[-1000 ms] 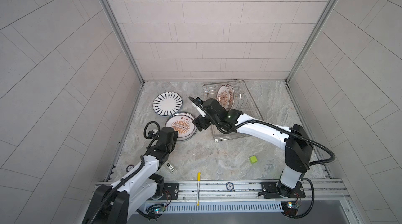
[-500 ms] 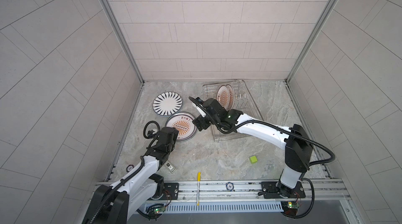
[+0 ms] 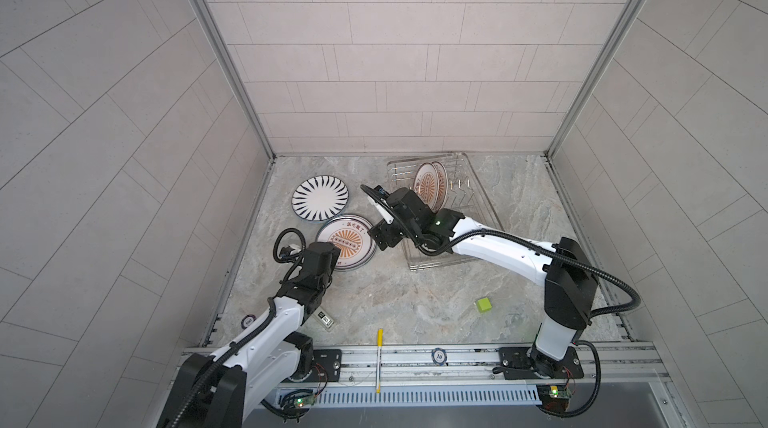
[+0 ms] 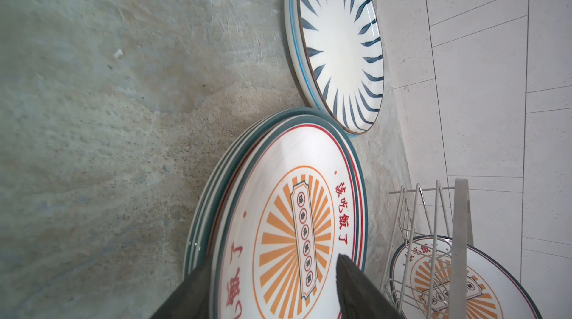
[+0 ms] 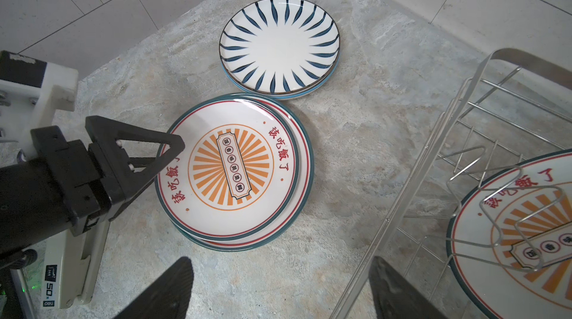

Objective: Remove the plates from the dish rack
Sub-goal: 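Release the sunburst plate and move the right gripper toward the rack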

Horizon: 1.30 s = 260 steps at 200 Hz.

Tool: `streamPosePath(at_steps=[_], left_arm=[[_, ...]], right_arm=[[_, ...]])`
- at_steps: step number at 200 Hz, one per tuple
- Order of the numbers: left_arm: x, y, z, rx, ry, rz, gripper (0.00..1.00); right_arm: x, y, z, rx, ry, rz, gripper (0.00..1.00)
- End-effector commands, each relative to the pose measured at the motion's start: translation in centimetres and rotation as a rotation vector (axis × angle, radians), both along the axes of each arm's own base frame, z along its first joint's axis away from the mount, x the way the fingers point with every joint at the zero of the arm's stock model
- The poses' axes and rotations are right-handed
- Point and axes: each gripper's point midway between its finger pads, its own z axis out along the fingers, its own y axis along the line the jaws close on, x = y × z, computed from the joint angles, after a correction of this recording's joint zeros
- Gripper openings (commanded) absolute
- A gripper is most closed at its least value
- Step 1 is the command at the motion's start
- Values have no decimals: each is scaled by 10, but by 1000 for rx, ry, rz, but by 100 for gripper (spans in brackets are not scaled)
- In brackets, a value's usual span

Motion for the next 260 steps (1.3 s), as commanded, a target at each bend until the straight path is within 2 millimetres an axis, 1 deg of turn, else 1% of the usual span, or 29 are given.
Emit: streamPosePath(at_steps=[1, 37, 61, 74, 90, 111, 140, 168, 197, 202, 210, 221, 229, 245, 255, 257, 260], left_arm=[[2, 10, 0, 63, 15, 25, 67], [4, 14, -2, 81, 17, 43, 64], [0, 24, -4, 133, 32, 79, 62], [0, 26, -3, 140, 28, 88, 61], [0, 26, -3, 139, 29, 85, 61], [1, 26, -4, 146, 30, 85, 58], [0, 31, -3, 174, 32, 103, 58], [1, 30, -7, 176, 40, 98, 57], [2, 31, -2, 188, 24, 97, 57], [2, 33, 1, 196, 17, 101, 58], [3, 34, 6, 212, 1, 99, 63], [6, 34, 18, 235, -41, 83, 70], [8, 33, 29, 245, -77, 71, 78], [12, 31, 49, 257, -151, 46, 99], [15, 27, 63, 267, -203, 19, 100], [19, 25, 75, 261, -233, 14, 100], [21, 23, 82, 261, -254, 4, 100]], right_arm=[[-2, -3, 3, -10, -18, -6, 90], [-2, -6, 4, -14, -23, -12, 90], [-3, -7, 6, -12, -26, -12, 90], [-3, -8, 6, -12, -28, -14, 90], [-3, -9, 7, -13, -31, -16, 90], [-3, -10, 8, -14, -35, -20, 90], [-3, -13, 12, -11, -44, -27, 90], [-4, -15, 17, -4, -54, -32, 90], [-4, -20, 24, 10, -73, -45, 90], [-4, -21, 26, 15, -78, -48, 90], [-4, -24, 30, 25, -88, -58, 90], [-4, -30, 37, 37, -111, -81, 90], [-2, -36, 43, 47, -132, -108, 90], [2, -54, 54, 60, -177, -185, 92], [5, -66, 61, 69, -197, -231, 94], [5, -68, 62, 70, -201, -241, 95], [6, -72, 64, 72, -205, -255, 96]])
